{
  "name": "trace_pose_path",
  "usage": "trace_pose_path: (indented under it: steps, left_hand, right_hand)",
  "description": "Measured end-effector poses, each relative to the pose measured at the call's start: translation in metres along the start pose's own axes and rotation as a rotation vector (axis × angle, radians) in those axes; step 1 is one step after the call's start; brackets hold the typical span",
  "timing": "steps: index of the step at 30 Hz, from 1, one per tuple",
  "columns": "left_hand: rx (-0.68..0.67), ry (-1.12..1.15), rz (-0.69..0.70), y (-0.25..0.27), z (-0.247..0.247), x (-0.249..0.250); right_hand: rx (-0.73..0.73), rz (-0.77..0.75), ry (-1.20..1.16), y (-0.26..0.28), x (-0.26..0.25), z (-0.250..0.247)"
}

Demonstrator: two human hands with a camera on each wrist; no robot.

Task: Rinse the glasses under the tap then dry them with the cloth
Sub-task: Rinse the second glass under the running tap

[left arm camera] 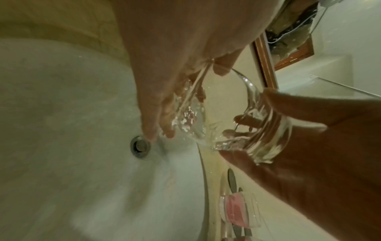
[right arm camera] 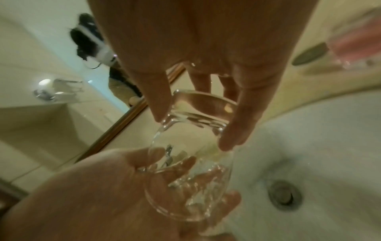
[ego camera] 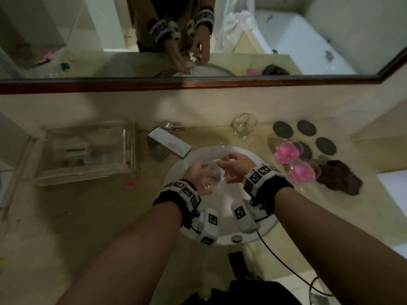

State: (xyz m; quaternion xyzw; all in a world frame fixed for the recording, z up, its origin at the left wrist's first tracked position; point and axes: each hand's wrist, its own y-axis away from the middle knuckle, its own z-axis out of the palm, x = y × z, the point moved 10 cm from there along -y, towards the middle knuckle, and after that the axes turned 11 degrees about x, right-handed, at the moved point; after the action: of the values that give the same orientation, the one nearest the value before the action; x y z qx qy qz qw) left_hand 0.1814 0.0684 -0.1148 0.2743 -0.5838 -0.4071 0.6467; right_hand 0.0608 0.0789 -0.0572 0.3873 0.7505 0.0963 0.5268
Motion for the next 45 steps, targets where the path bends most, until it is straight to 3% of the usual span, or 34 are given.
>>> trace_pose_path:
  steps: [7,15,22,26,31,33,36,39,40,43,45]
  left_hand:
    - [0.006,-0.033,0.142,0.026,0.008,0.036]
    - [-0.175,0.028,0.149,0.044,0.051,0.046]
    - [-0.22,0.061,0.166,0.039,0.087,0.047]
    - [-0.235,0.203,0.129,0.037,0.112,0.046]
    - [-0.252,0.316,0.193,0.048,0.148,0.061]
    - [-0.189,0.146,0.316,0.046,0.158,0.076]
    - [0.119,-0.412,0.744,0.048,0.166,0.115]
    - [0.329,-0.993,1.066,0.054,0.206,0.124]
    - [0.339,-1.105,1.097,0.046,0.218,0.12]
    - [0.331,-1.112,1.11,0.032,0.243,0.113]
    - [0.34,-1.251,1.117,0.021,0.261,0.106]
  right_hand:
    - [0.186,-0.335,0.402,0.055,-0.076,-0.028]
    - [0.27,-0.45,0.728,0.081,-0.112,-0.051]
    - [0.286,-0.492,0.662,0.069,-0.108,-0.092]
    - [0.257,-0.565,0.647,0.06,-0.105,-0.109]
    - [0.209,-0.582,0.508,0.031,-0.092,-0.144]
    - [0.161,-0.595,0.523,0.021,-0.086,-0.156]
    - [0.125,-0.578,0.597,-0.001,-0.066,-0.18]
    - [0.163,-0.467,0.595,-0.034,-0.039,-0.211]
    - [0.172,-0.425,0.614,-0.043,-0.03,-0.221]
    - [0.173,-0.38,0.646,-0.065,-0.011,-0.243]
    - [0.176,-0.358,0.632,-0.078,0.001,-0.255]
